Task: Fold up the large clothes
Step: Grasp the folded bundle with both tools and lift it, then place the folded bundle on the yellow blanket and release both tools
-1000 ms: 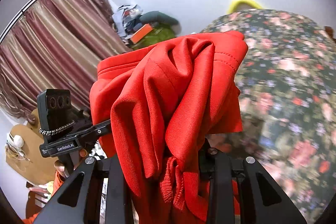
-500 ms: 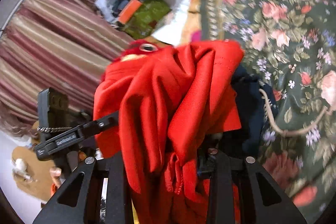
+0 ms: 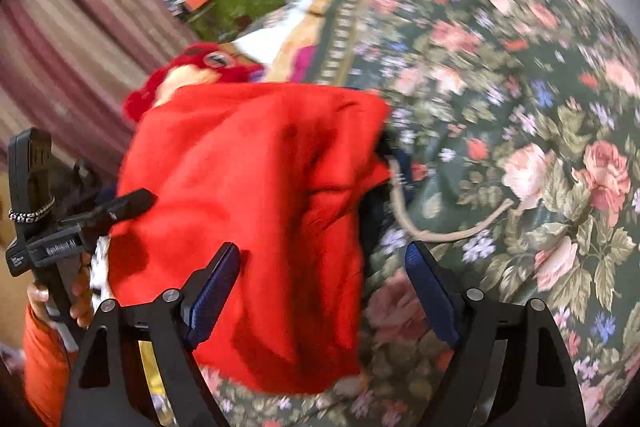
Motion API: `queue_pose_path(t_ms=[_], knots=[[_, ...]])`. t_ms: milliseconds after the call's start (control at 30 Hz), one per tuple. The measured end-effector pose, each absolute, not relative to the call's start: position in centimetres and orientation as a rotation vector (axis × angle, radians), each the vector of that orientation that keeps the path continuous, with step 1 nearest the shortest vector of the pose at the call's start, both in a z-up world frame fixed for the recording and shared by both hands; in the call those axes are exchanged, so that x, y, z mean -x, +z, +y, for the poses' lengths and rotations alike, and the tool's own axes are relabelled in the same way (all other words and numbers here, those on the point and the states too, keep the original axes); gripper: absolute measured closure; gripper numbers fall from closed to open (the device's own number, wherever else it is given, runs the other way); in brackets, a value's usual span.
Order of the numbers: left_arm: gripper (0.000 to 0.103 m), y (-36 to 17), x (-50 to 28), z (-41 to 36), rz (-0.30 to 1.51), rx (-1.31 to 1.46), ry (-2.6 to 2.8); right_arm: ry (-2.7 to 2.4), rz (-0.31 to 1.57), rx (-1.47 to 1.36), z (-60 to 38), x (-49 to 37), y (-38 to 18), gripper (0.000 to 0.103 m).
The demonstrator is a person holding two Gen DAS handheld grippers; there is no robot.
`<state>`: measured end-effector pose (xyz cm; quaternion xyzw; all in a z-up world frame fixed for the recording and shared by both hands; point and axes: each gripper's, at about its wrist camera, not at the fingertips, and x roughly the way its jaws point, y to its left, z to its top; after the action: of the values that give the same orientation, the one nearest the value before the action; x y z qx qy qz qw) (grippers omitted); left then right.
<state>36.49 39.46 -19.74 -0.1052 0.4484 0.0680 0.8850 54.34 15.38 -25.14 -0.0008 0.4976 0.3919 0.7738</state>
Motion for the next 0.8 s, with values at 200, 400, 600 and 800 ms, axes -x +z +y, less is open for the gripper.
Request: queue_pose_path(t_ms=[200, 400, 600, 800], knots=[[0.005, -21.0, -32.3, 34.9, 0.968, -0.044, 0.184, 0.874, 1.086, 0.164, 17.1, -50.0, -26.4, 0.020], [0.001, -22.5, -28.6, 34.6, 1.028, -0.024, 0.253, 0.798, 1.142, 0.259, 14.8, -47.7, -29.3, 0.020], [0.001, -22.0, -24.8, 33.6, 1.036, -0.003, 0.311, 0.760, 1.087, 0.234, 10.5, -45.1, -25.8, 0.020], [0.001, -14.4, -21.0, 31.0, 0.833, 0.075, 0.313, 0.792, 0.874, 0.140, 6.3, -40.2, -16.7, 0.020]])
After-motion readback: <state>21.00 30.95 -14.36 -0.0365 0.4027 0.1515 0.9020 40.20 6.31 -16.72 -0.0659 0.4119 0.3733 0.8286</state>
